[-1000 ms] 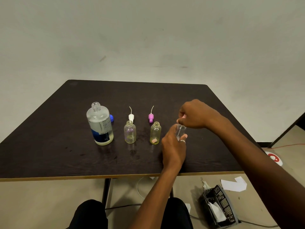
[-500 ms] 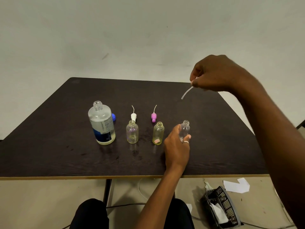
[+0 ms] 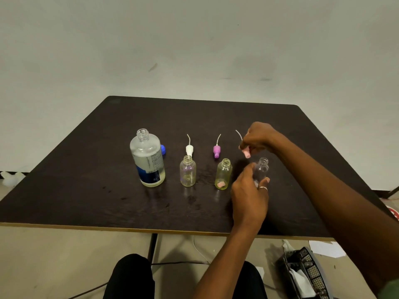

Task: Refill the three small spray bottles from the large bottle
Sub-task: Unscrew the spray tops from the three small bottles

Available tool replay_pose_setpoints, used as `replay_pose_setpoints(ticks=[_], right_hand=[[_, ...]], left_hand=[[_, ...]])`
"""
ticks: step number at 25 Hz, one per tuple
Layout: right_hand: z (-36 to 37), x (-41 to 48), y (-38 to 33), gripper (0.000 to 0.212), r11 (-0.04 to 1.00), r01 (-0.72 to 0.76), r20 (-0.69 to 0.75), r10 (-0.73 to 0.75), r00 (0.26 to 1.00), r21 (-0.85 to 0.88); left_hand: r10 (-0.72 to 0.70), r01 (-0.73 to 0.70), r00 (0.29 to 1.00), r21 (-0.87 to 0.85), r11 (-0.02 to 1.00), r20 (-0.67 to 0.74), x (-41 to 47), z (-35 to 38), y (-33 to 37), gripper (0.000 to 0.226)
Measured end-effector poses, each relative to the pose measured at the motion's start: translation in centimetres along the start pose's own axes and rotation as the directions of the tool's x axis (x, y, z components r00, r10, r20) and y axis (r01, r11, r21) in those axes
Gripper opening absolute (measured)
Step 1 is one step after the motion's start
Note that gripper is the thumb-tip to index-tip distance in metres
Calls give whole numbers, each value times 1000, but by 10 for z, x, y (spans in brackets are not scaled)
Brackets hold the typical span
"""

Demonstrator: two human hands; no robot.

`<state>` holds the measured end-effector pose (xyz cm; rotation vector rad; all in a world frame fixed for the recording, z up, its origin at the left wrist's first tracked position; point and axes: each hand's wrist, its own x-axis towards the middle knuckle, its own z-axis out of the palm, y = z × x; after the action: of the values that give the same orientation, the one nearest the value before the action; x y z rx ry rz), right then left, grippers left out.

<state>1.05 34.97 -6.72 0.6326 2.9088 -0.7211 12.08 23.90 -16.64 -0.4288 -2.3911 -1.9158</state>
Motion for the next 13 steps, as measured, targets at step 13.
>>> replay_pose_setpoints(ticks=[13], right_hand=[[17, 10, 7, 27, 996, -48, -18, 47, 999, -81]], left_hand=[[26, -26, 1000, -16, 1000, -2, -1, -2, 2, 42]])
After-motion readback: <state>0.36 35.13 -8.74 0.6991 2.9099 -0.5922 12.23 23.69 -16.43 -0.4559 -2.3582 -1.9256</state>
